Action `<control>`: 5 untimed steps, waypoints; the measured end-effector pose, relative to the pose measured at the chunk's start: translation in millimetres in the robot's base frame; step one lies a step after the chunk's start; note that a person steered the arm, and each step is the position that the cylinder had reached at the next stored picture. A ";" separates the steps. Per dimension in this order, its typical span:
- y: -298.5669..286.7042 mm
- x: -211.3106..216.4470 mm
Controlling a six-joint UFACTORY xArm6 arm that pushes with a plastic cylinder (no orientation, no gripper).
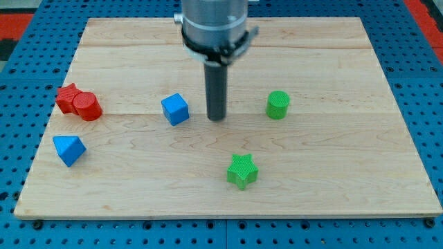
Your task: Push blue cube to the top right of the blue triangle
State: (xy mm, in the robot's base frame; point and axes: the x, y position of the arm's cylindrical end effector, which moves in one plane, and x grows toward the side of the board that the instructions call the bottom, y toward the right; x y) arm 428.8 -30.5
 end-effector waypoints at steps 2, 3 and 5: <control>-155.8 73.0; -132.2 67.3; -132.4 60.8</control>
State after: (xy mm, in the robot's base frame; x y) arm 489.6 -162.9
